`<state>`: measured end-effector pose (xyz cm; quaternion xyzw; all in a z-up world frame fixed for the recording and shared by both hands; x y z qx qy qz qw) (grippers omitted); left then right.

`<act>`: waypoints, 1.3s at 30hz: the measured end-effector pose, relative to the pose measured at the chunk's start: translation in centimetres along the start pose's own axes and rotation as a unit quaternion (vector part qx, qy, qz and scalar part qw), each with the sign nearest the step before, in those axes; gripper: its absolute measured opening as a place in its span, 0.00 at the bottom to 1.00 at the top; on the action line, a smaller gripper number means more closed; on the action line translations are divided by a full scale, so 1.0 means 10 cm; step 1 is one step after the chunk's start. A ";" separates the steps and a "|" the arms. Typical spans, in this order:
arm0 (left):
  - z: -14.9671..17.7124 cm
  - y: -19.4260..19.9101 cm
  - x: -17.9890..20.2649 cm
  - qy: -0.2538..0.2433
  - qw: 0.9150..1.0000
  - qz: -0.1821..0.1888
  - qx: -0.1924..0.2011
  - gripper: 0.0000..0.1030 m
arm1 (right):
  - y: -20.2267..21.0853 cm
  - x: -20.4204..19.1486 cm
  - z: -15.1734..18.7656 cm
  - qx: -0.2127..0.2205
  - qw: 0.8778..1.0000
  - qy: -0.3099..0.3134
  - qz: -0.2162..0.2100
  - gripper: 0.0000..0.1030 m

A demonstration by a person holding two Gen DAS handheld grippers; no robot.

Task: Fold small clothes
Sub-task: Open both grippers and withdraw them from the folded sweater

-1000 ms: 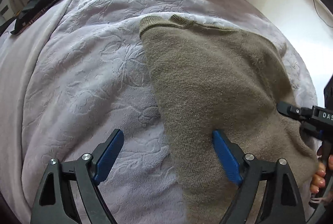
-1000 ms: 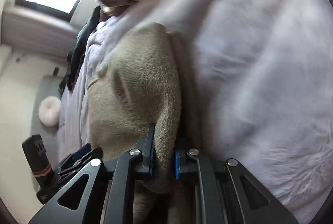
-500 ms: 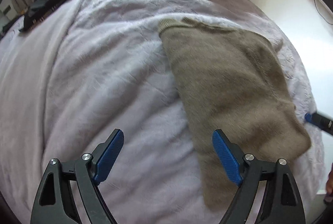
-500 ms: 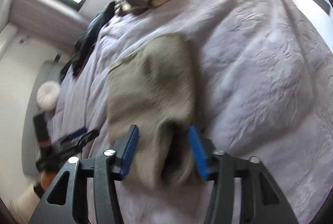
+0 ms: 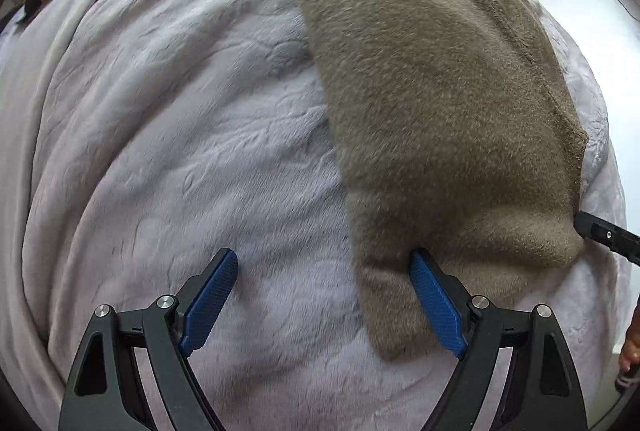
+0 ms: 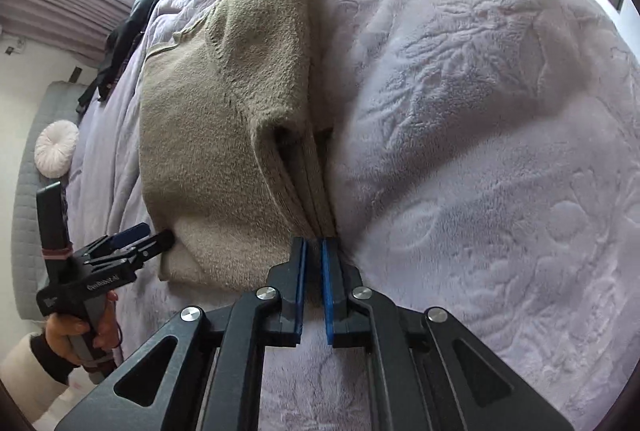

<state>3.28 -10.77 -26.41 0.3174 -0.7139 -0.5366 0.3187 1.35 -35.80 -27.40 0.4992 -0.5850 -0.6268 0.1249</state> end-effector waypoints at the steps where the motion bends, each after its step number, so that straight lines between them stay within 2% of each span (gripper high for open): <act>1: 0.01 0.01 0.00 0.002 1.000 -0.001 -0.004 0.86 | 0.03 0.00 0.01 -0.002 1.000 -0.005 -0.001 0.07; 3: 0.02 0.05 0.01 0.004 1.000 -0.011 -0.012 0.86 | 0.03 0.02 -0.02 -0.004 1.000 -0.013 -0.005 0.08; 4: 0.03 0.08 0.03 0.002 1.000 -0.017 -0.015 0.86 | 0.03 0.00 -0.01 -0.005 1.000 -0.015 -0.004 0.12; 8: 0.07 0.19 0.12 -0.004 0.999 -0.037 -0.028 0.86 | 0.03 0.00 -0.01 -0.016 0.999 -0.035 -0.008 0.13; 19: 0.29 0.54 0.33 0.026 0.998 -0.054 -0.036 0.86 | 0.22 0.16 0.11 -0.043 0.996 -0.071 -0.015 0.13; 27: 0.31 0.74 0.69 0.050 0.997 -0.055 -0.030 0.86 | 0.30 0.07 0.01 -0.047 0.997 -0.051 -0.020 0.15; 29: 0.31 0.79 0.69 0.052 0.997 -0.060 -0.023 0.86 | 0.30 0.03 -0.03 -0.046 0.998 -0.047 -0.021 0.31; 30: 0.33 0.83 0.72 0.055 0.996 -0.061 -0.019 0.86 | 0.30 0.00 -0.05 -0.044 0.998 -0.043 -0.024 0.53; 31: 0.32 0.86 0.75 0.059 0.996 -0.062 -0.015 0.86 | 0.31 -0.04 -0.07 -0.041 0.998 -0.037 -0.027 0.67; 32: 0.32 0.88 0.75 0.066 0.996 -0.061 -0.012 0.88 | 0.32 -0.07 -0.08 -0.041 0.998 -0.034 -0.030 0.68; 33: 0.32 0.90 0.77 0.075 0.996 -0.056 -0.009 1.00 | 0.32 -0.10 -0.08 -0.042 0.998 -0.028 -0.034 0.68; 36: 0.32 0.97 0.81 0.086 0.995 -0.052 -0.004 1.00 | 0.35 -0.20 -0.13 -0.029 0.999 -0.003 -0.035 0.82; 39: 0.28 0.96 0.81 0.074 0.995 -0.068 -0.010 1.00 | 0.36 -0.25 -0.16 -0.030 0.999 0.007 -0.032 0.82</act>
Point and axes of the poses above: each gripper's, at about its wrist camera, not at the fingertips, and y roughly against the way its jaws point, x to its right, z to its underside, the point moved 8 cm from there along -y, roughly the way its jaws point, and after that the axes turned 7 degrees about -y, right-handed, at the moved point
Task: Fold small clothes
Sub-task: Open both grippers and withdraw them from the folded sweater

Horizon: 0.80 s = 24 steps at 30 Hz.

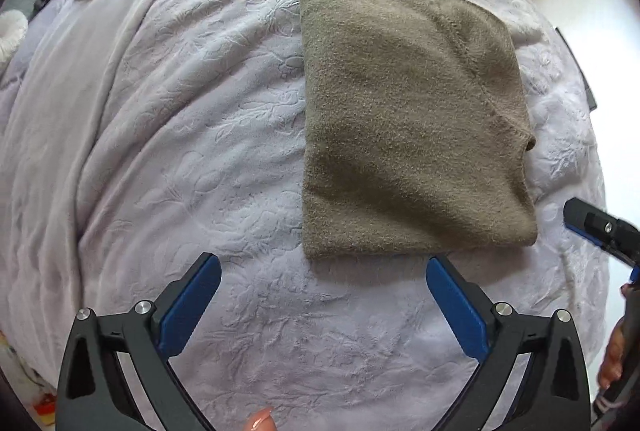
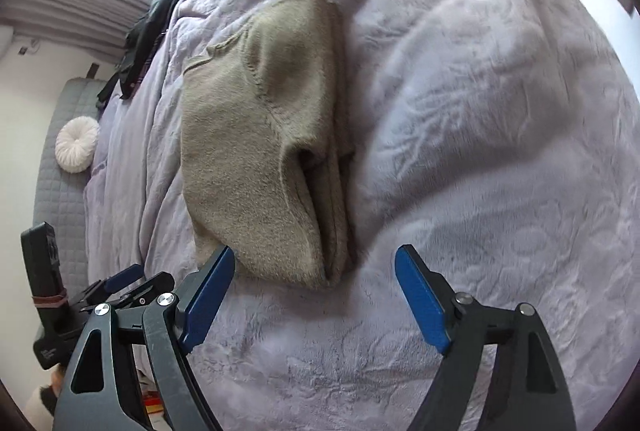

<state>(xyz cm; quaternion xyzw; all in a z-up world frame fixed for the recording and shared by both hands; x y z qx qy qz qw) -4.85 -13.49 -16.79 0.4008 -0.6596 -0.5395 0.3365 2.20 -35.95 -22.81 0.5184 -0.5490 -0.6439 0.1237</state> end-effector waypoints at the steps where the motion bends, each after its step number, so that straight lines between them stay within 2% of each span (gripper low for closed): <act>1: -0.01 0.01 -0.01 -0.004 1.000 -0.004 0.000 1.00 | -0.01 -0.01 0.00 -0.004 1.000 -0.003 -0.001 0.82; 5: -0.03 -0.03 -0.10 0.002 1.000 0.010 -0.009 1.00 | -0.05 0.00 0.00 -0.014 1.000 -0.007 0.003 0.82; 8: -0.05 -0.17 -0.22 0.009 1.000 0.001 -0.017 1.00 | -0.08 0.00 0.03 -0.020 1.000 -0.009 0.009 0.82; 11: 0.00 -0.32 -0.24 0.013 0.999 0.022 -0.039 1.00 | -0.12 0.02 0.06 -0.026 0.999 -0.010 0.019 0.82; 17: -0.01 -0.39 -0.33 0.019 0.999 0.025 -0.036 1.00 | -0.18 0.03 0.11 -0.041 0.999 -0.020 0.029 0.82; 24: -0.23 -0.48 -0.50 0.016 1.000 0.012 -0.023 1.00 | -0.21 0.03 0.07 -0.040 0.998 -0.030 0.028 0.82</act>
Point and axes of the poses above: each gripper's, at about its wrist camera, not at the fingertips, and y roughly against the way its jaws point, x to its right, z to its underside, the point moved 8 cm from there along -y, roughly the way its jaws point, and after that the axes turned 7 degrees about -y, right-handed, at the moved point
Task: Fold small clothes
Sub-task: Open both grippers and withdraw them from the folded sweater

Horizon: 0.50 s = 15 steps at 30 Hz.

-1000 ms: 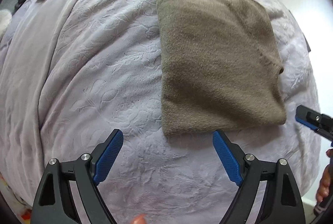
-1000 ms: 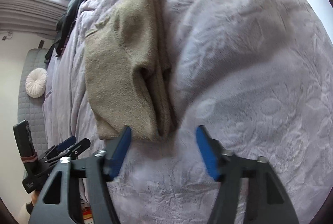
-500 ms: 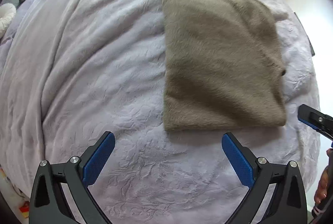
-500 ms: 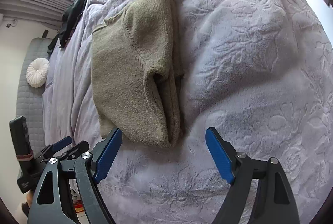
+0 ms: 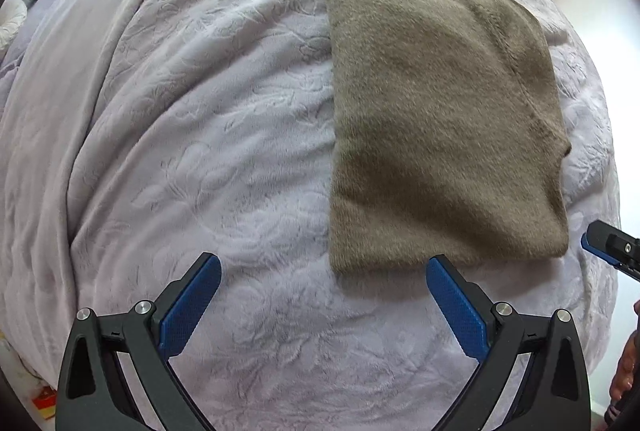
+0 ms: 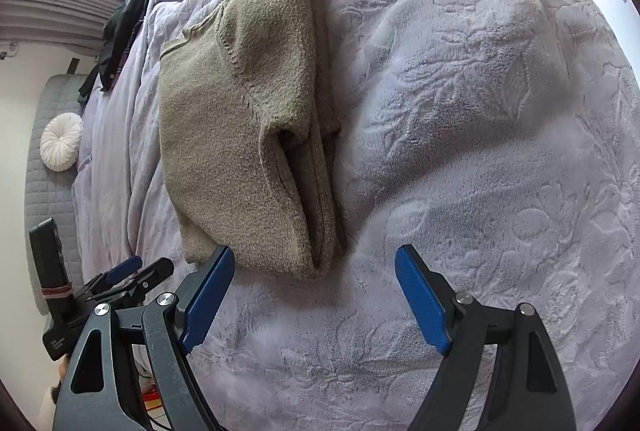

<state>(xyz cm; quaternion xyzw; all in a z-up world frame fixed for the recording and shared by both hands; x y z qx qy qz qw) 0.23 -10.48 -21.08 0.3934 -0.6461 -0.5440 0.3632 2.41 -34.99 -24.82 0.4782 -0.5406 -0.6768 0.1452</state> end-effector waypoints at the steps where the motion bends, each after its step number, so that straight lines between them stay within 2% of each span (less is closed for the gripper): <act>1: -0.03 -0.01 -0.01 0.000 1.000 0.001 0.001 1.00 | 0.00 0.00 -0.01 0.000 1.000 0.001 0.001 0.82; 15: -0.37 -0.28 -0.10 -0.006 1.000 0.000 0.005 1.00 | -0.08 0.01 -0.35 0.003 1.000 -0.009 -0.012 0.82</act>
Point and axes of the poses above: each gripper's, at about its wrist camera, not at the fingertips, and y roughly against the way its jaws point, x to its right, z to its underside, the point moved 8 cm from there along -y, roughly the way its jaws point, and after that the axes turned 7 degrees about -y, right-handed, at the moved point
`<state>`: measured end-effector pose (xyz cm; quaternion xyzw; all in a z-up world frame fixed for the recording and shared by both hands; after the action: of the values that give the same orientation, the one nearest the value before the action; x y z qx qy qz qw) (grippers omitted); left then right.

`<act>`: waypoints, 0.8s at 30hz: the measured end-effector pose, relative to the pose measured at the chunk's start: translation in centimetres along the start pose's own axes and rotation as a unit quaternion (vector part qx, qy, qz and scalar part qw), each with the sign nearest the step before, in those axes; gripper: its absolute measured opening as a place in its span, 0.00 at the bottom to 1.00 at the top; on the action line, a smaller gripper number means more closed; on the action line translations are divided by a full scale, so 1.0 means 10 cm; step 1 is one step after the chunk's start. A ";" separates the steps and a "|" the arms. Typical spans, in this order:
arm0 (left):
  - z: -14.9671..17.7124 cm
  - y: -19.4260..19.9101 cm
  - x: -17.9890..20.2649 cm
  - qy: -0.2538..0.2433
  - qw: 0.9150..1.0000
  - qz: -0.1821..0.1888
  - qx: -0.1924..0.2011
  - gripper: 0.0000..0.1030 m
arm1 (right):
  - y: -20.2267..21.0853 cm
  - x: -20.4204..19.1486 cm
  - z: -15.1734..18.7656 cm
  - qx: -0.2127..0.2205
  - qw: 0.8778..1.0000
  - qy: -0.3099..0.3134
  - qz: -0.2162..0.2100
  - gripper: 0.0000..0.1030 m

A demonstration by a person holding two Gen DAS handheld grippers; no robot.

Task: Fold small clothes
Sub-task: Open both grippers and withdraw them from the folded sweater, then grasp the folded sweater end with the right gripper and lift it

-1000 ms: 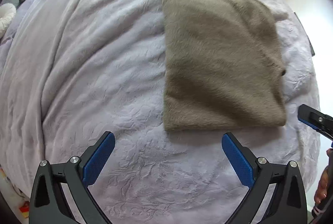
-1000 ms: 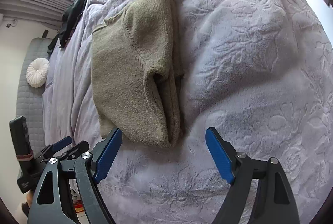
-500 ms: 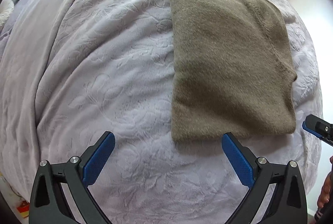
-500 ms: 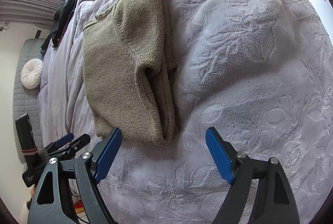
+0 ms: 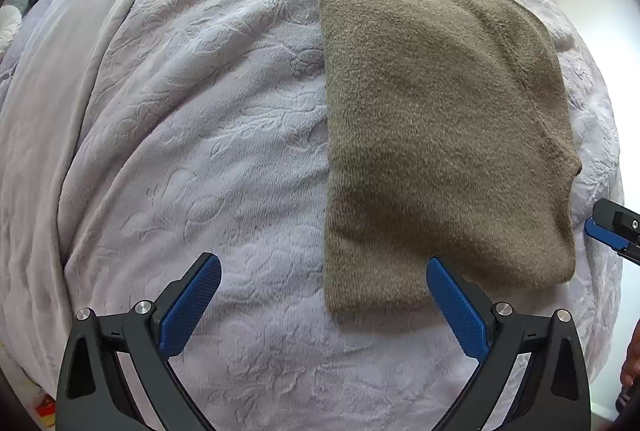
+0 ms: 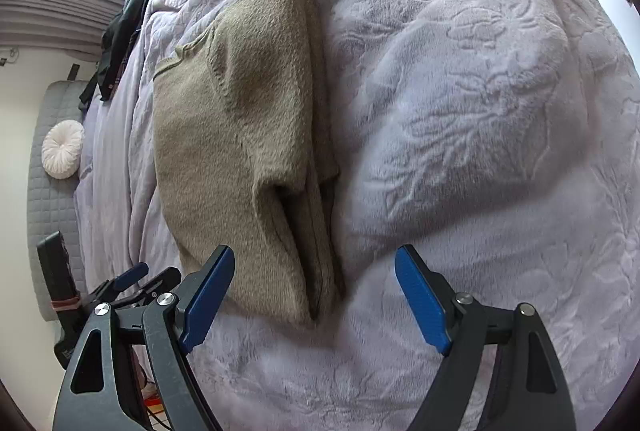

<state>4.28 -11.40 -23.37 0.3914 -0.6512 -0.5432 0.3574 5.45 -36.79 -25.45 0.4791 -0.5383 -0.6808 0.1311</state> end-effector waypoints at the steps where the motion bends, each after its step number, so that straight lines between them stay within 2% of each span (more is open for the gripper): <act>1: -0.03 -0.02 -0.02 0.000 1.000 0.000 0.001 1.00 | -0.01 0.01 -0.01 -0.001 1.000 -0.002 -0.001 0.82; 8: -0.29 -0.01 -0.17 0.024 0.999 0.023 0.030 1.00 | -0.03 -0.01 -0.15 0.003 1.000 -0.008 -0.022 0.82; 15: -0.61 -0.22 -0.43 0.055 0.998 0.031 0.022 1.00 | -0.07 -0.11 -0.44 0.018 0.999 -0.003 -0.052 0.82; 20: -0.91 -0.32 -0.48 0.062 0.996 0.057 0.032 1.00 | -0.18 -0.21 -0.65 0.016 0.997 -0.003 -0.072 0.82; 24: -1.11 -0.41 -0.36 0.045 0.994 0.090 0.034 1.00 | -0.36 -0.25 -0.73 -0.003 0.997 0.007 -0.078 0.82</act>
<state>16.24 -13.31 -25.88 0.3669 -0.6851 -0.4682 0.4204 13.70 -38.15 -26.98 0.5240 -0.4958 -0.6876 0.0826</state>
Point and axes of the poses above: each gripper's, at about its wrist camera, not at the fingertips, and y roughly against the way its jaws point, x to its right, z to its underside, the point moved 8 cm from there along -y, roughly the way its jaws point, and after that the axes turned 7 degrees about -y, right-handed, at the moved point
